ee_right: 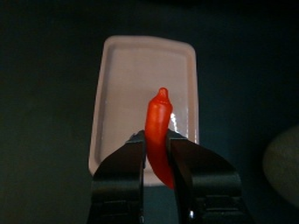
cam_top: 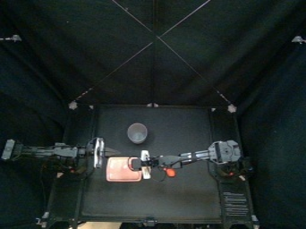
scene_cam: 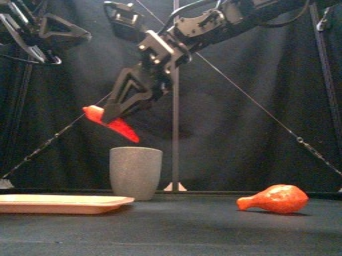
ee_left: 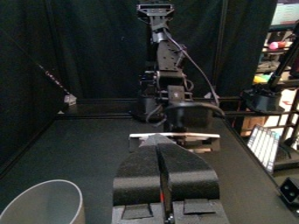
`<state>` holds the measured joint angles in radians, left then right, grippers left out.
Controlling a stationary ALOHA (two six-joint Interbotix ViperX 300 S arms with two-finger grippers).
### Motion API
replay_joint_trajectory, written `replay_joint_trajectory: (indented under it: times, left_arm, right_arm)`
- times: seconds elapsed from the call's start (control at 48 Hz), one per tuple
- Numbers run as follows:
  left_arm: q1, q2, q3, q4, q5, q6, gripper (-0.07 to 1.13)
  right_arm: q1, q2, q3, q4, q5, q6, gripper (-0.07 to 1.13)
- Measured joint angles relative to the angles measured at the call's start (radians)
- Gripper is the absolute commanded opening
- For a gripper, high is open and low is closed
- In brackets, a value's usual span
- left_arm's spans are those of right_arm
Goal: Pick the red chile then place it on the pink plate
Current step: Drop red chile on the pink plate and return to neutral
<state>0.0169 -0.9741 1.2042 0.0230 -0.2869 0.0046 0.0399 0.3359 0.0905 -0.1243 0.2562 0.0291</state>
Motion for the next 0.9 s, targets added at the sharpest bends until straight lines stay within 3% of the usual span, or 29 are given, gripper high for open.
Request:
replay_joint_trajectory:
  times: [0.312,0.521,0.729,0.896]
  left_arm:
    - [0.002,-0.009,0.005,0.000,0.002,0.000,0.00]
    - [0.005,-0.017,0.008,0.000,0.009,0.000,0.00]
    - [0.009,-0.018,0.011,-0.002,0.008,0.000,0.00]
    - [0.011,-0.018,0.014,0.000,0.009,0.000,0.00]
  right_arm:
    - [0.003,0.204,-0.172,0.000,-0.034,-0.003,0.69]
    - [0.003,0.212,-0.186,0.002,-0.028,-0.002,0.72]
    - [0.000,0.123,-0.118,0.003,-0.034,0.000,0.72]
    - [-0.020,-0.020,0.017,0.008,-0.127,-0.005,0.72]
